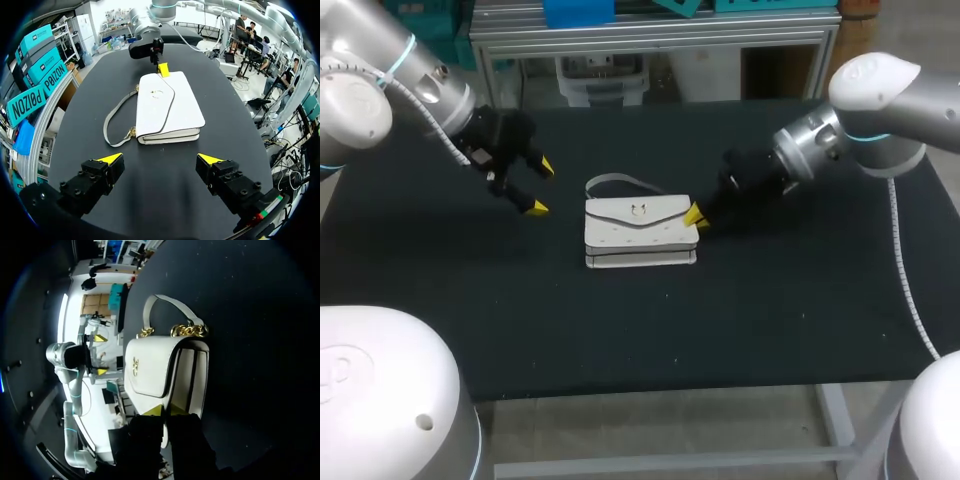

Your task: Pick up the bag, open it, inspect its contents, close it, and place it on the opposite side

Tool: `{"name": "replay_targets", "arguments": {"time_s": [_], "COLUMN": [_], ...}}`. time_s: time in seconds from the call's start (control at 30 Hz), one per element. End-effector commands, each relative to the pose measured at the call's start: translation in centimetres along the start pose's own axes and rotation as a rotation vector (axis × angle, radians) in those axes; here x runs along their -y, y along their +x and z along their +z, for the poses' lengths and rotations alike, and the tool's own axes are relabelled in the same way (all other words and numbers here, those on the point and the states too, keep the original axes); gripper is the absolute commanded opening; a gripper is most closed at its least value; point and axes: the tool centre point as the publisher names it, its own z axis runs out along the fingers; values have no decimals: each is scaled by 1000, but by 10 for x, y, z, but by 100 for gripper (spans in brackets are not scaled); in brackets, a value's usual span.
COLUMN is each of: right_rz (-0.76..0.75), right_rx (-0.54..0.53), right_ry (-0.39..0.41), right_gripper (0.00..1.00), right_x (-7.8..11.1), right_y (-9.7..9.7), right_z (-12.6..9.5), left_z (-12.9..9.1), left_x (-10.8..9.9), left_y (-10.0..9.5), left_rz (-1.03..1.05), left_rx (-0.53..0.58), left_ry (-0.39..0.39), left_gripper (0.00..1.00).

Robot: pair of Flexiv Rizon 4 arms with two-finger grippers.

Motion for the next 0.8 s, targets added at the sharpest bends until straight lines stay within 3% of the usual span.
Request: {"name": "replay_targets", "arguments": {"time_s": [0.03,0.07,0.13,0.2,0.5,0.8], "right_rz": [-3,-5,-7,-9,-40,-99], "right_rx": [-6,-5,-6,-5,26,137], "right_ry": [43,45,45,43,35,55], "right_gripper": [0,0,40,100,100,100], "right_x": [-10,-10,-11,-9,8,27], "right_y": [-3,-2,-2,0,16,42], "right_z": [-4,-4,-6,-8,-26,-57], "left_z": [1,1,1,1,1,1], "left_x": [-1,-1,-1,-1,-1,-1], "left_y": [0,0,0,0,0,0], "left_rz": [1,1,1,1,1,1], "left_rx": [1,1,1,1,1,1], "left_ry": [3,3,3,3,3,3], "left_gripper": [100,100,100,100,100,100]}}
